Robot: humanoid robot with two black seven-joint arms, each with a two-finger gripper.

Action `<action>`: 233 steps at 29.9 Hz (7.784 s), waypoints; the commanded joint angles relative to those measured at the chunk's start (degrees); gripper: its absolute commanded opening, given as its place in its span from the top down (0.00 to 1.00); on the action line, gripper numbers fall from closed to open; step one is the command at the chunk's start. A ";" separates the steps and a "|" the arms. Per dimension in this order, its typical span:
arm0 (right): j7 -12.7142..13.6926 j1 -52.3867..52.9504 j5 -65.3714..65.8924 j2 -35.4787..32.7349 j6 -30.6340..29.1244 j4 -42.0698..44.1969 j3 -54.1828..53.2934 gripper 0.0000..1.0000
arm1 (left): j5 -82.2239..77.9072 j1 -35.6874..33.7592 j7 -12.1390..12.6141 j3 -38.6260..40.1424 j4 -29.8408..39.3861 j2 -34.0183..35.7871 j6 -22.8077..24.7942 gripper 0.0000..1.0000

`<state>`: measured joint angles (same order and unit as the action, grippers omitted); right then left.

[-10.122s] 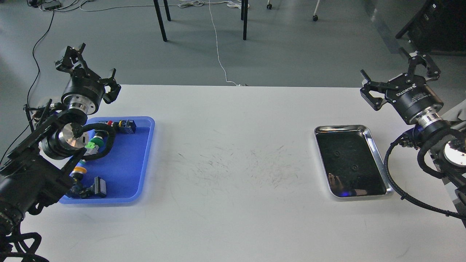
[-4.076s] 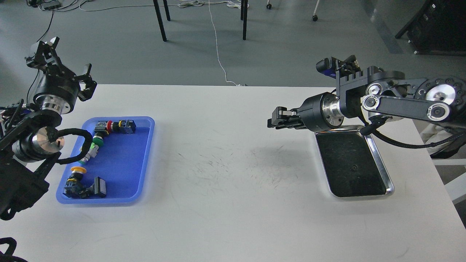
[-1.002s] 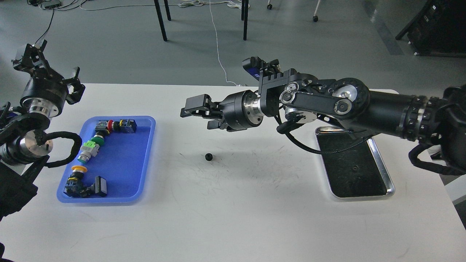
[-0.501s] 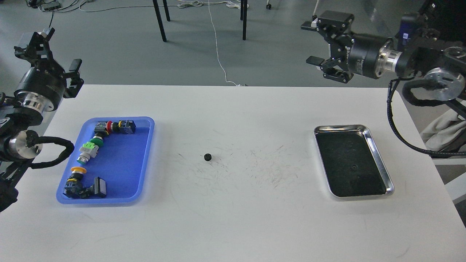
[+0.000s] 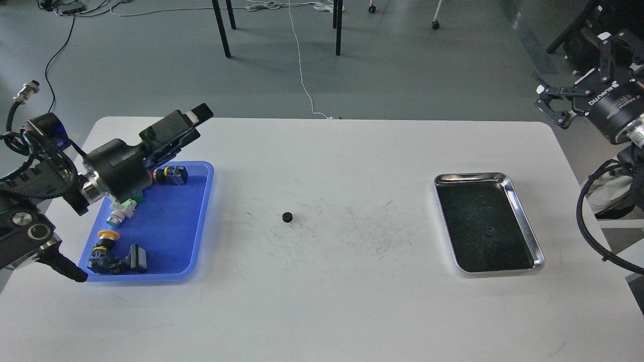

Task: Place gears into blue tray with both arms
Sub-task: 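Reach the left gripper out to the black piece on the table, then close the left gripper on the black piece, then carry the black piece into the blue tray and release it, then lift the left gripper off the blue tray and raise the right arm, then lower the right gripper into the steel tray and grasp another black piece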

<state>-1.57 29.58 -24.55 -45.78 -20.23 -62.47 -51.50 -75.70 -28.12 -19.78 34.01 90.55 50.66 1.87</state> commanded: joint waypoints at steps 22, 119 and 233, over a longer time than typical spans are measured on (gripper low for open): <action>-0.71 -10.77 -3.22 4.47 -5.08 3.85 1.05 0.06 | -49.30 -0.18 7.13 -6.85 -23.57 -28.15 -8.54 0.02; -0.71 -10.15 0.99 4.29 -5.17 4.20 1.22 0.06 | -42.33 5.35 7.57 -7.73 -38.96 -11.55 -20.50 0.93; 8.69 30.98 83.00 -1.25 -6.22 -8.19 56.95 0.03 | 63.31 -14.51 9.85 2.38 -44.76 -19.90 12.98 0.02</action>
<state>7.15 60.51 58.46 -47.78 -26.45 -71.26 5.43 -12.39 -42.63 -9.87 36.40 45.79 30.71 14.85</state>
